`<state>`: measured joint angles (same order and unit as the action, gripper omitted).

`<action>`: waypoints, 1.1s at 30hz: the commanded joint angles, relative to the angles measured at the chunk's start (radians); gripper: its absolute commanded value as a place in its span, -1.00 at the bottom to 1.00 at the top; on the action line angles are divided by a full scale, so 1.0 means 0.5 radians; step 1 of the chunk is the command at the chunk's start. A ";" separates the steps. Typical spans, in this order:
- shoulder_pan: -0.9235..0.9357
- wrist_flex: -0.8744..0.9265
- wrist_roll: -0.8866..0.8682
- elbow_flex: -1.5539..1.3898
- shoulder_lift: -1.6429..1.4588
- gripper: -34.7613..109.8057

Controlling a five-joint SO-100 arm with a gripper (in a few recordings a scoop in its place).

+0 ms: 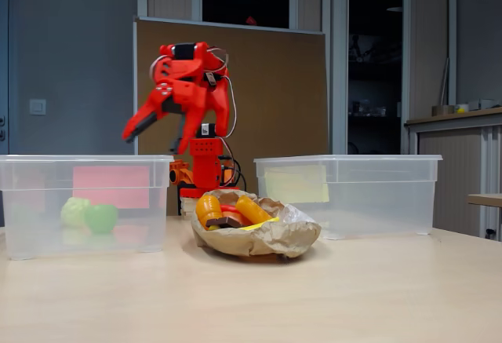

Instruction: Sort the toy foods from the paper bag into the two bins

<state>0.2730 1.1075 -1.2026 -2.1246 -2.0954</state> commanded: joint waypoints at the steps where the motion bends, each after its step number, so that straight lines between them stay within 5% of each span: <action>1: -0.301 0.061 -0.233 0.141 0.055 -0.04; 13: -0.795 -0.117 -1.074 0.365 0.881 -0.08; 33: -0.856 -0.160 -1.117 0.841 1.411 -0.14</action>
<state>-0.1350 1.0063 -1.7365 -1.7273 -1.3698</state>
